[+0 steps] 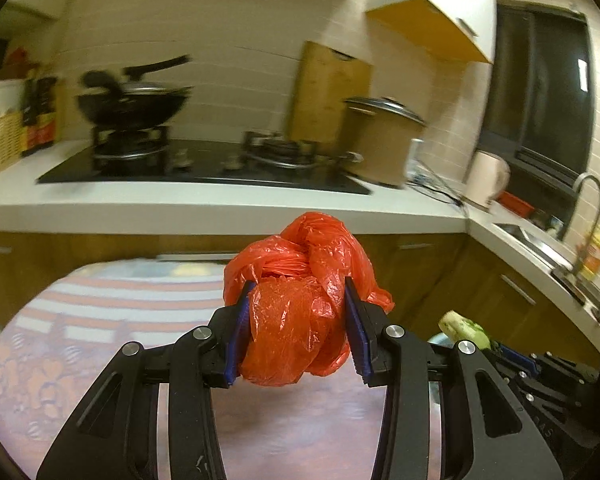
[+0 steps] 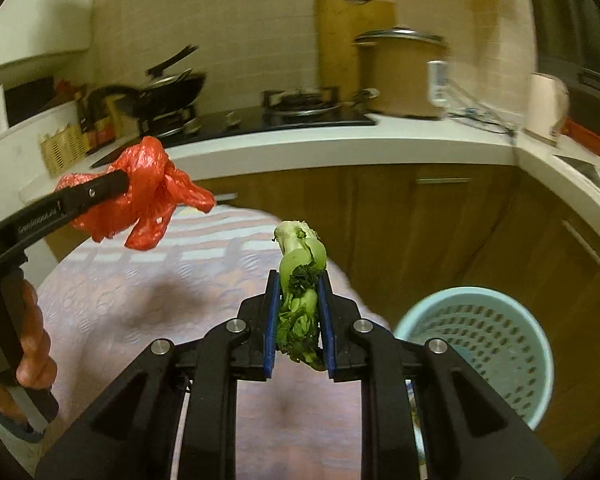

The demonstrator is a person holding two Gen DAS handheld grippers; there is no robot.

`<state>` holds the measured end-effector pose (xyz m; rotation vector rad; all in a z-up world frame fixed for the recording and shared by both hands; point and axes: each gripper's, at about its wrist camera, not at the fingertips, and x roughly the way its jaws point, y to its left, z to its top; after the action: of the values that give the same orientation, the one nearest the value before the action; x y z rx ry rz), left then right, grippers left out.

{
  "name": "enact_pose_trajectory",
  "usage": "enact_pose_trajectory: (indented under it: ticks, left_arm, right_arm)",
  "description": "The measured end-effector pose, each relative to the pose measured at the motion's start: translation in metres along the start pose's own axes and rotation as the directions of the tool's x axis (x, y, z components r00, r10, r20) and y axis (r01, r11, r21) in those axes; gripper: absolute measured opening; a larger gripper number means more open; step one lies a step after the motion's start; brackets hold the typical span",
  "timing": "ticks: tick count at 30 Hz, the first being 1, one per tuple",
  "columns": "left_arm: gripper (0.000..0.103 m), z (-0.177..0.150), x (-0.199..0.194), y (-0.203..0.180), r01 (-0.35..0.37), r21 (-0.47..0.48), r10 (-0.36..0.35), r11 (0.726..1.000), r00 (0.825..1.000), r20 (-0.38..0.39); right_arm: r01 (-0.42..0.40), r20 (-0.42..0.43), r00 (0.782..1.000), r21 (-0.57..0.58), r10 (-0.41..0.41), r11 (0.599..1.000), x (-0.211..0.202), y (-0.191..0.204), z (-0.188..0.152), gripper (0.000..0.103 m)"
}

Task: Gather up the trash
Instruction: 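Carry the red bag and bok choy over the blue wastebasket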

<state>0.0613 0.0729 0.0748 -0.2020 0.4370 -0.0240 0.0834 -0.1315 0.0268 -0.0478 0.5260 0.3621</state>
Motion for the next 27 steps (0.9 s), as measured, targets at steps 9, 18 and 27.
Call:
enact_pose_trajectory:
  ticks: [9,18,27]
  left_arm:
    - [0.04,-0.014,0.035,-0.094,0.124,0.086,-0.118,0.989,0.991,-0.07]
    - [0.042,-0.038,0.078,-0.167,0.236,0.127,-0.21,0.963,0.96,-0.186]
    - [0.059,-0.077,0.121,-0.209,0.309,0.123,-0.258,0.943,0.913,-0.316]
  right_arm:
    - [0.101,0.039,0.994,0.11,-0.106,0.989,-0.026,-0.075,-0.007,0.016]
    - [0.179,-0.017,0.983,0.238,-0.18,0.955,-0.024,-0.147,-0.034,0.016]
    - [0.274,-0.161,0.958,0.26,-0.239,0.926,0.001,-0.184,-0.065,0.02]
